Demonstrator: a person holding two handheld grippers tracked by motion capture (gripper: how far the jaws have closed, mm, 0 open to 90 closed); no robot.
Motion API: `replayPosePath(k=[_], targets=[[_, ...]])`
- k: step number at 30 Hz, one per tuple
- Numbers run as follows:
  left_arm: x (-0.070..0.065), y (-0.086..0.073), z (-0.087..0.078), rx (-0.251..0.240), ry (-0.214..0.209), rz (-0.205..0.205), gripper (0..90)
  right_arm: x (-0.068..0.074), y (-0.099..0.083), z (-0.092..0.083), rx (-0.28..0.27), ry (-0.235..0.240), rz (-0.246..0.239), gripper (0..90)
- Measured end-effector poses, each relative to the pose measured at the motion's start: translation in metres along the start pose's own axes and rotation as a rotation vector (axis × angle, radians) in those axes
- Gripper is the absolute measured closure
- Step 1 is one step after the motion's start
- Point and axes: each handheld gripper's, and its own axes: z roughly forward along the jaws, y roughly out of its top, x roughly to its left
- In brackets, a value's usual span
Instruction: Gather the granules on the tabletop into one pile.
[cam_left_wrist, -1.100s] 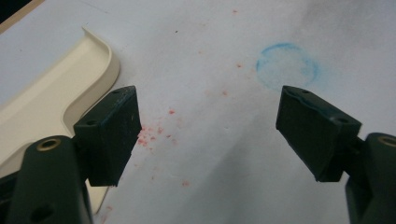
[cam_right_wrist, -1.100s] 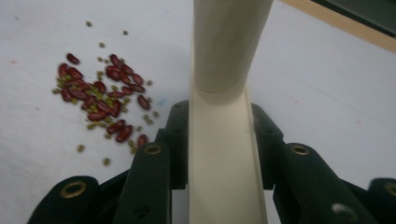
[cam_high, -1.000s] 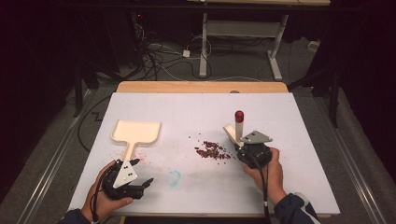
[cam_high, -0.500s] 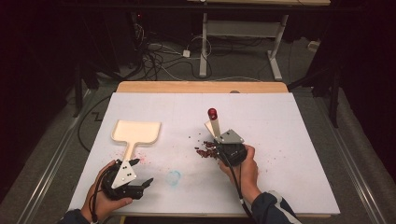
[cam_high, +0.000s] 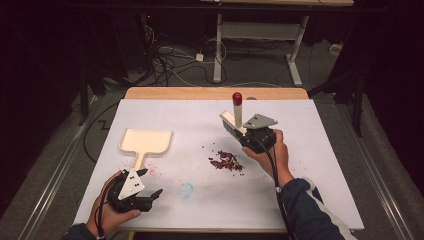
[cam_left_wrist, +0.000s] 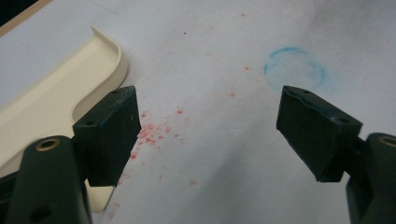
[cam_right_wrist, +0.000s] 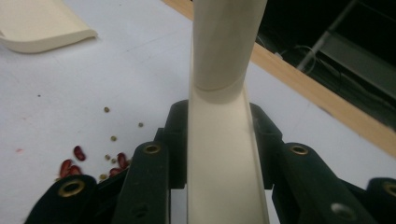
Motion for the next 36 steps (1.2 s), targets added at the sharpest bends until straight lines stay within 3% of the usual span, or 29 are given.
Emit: replayPosePath(k=[2, 5, 11, 15, 16, 21, 27, 32, 36], targets=[[-0.001, 0.000, 0.001, 0.007, -0.004, 0.011, 21.3, -0.005, 0.005, 0.014, -0.005, 0.033, -0.042, 67.8], [-0.002, 0.000, 0.003, 0.016, -0.005, 0.019, 21.2, -0.005, 0.012, 0.034, -0.010, 0.061, -0.141, 67.8], [-0.001, -0.001, 0.005, 0.018, -0.004, 0.019, 21.2, 0.006, 0.020, 0.066, -0.051, 0.184, -0.220, 67.8], [-0.002, -0.002, 0.005, 0.026, -0.010, 0.026, 21.2, 0.020, 0.018, 0.079, -0.044, 0.262, -0.297, 67.8], [-0.002, -0.002, 0.005, 0.026, -0.011, 0.026, 21.2, 0.021, 0.016, 0.080, -0.054, 0.296, -0.292, 67.8], [-0.002, -0.004, 0.004, 0.026, -0.009, 0.022, 21.2, 0.030, 0.006, 0.074, -0.073, 0.366, -0.351, 67.2], [-0.004, -0.004, 0.003, 0.031, -0.008, 0.024, 21.3, 0.029, -0.009, 0.056, -0.102, 0.451, -0.397, 67.0], [-0.005, -0.003, 0.003, 0.034, -0.006, 0.024, 21.3, 0.021, -0.021, 0.037, -0.114, 0.484, -0.431, 67.2], [-0.005, -0.003, 0.004, 0.036, -0.007, 0.027, 21.3, 0.014, -0.027, 0.023, -0.109, 0.482, -0.445, 67.5]])
